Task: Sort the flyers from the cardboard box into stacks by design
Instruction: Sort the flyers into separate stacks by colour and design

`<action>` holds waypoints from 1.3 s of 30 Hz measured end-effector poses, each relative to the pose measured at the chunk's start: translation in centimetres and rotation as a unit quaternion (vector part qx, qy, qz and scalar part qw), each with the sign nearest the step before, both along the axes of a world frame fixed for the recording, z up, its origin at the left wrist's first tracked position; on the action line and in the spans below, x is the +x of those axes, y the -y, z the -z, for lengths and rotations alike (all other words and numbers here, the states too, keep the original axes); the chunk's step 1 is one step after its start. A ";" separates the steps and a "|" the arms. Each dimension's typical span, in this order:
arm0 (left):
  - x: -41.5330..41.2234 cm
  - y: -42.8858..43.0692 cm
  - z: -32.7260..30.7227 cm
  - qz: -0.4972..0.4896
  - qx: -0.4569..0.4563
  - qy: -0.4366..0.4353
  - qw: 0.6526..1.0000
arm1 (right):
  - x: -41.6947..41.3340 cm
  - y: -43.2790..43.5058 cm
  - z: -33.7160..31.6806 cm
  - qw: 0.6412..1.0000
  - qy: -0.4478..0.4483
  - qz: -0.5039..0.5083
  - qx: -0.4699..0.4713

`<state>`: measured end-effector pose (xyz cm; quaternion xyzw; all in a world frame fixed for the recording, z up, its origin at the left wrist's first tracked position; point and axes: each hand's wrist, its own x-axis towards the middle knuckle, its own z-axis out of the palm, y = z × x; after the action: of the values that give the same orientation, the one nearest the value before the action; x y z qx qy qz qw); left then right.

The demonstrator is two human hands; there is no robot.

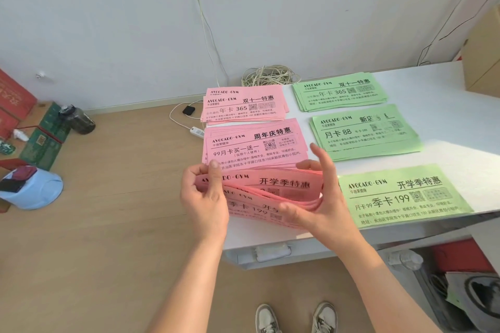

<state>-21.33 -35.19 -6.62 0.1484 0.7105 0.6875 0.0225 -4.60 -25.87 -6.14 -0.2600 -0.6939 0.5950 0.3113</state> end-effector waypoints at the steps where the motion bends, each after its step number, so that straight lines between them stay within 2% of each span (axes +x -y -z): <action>1: 0.0 -0.1 0.0 -0.005 0.002 -0.002 1.000 | 0.3 -0.1 0.1 1.000 0.021 -0.004 0.021; 4: 0.2 -0.1 -0.2 0.013 0.007 -0.010 1.000 | 0.6 -0.4 0.5 0.994 0.069 0.058 0.063; 7: -0.1 0.9 -0.1 0.142 0.039 0.012 0.989 | 0.3 -1.0 1.0 0.982 0.075 0.126 0.117; 10: -0.6 2.5 0.7 0.229 -0.041 -0.025 0.972 | 0.0 -1.4 1.4 0.975 0.072 0.145 0.154; 13: -0.3 2.9 1.1 0.184 -0.112 -0.076 0.974 | 0.0 -1.4 1.5 0.966 0.077 0.143 0.203; 17: 0.2 3.4 0.2 0.161 -0.078 -0.101 0.979 | 0.2 -1.3 0.7 0.946 0.027 0.148 0.286; 22: 0.1 4.6 0.9 0.176 -0.102 -0.079 0.976 | 1.2 -0.6 2.1 0.957 0.066 0.096 0.265; 28: 0.1 4.5 1.1 0.149 -0.109 -0.128 0.974 | 0.9 -0.4 2.4 0.944 0.051 0.133 0.298; 34: 0.3 4.8 1.0 0.160 -0.132 -0.195 0.959 | 1.3 0.1 3.0 0.942 0.064 0.118 0.308; 39: -0.4 4.7 -0.2 0.170 -0.183 -0.326 0.912 | 1.5 -0.4 3.1 0.947 0.071 0.099 0.296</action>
<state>-21.75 -39.92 -6.38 0.4756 0.7559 0.4449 -0.0671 -3.13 -25.50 -9.25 -0.2646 -0.8299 0.3093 0.3815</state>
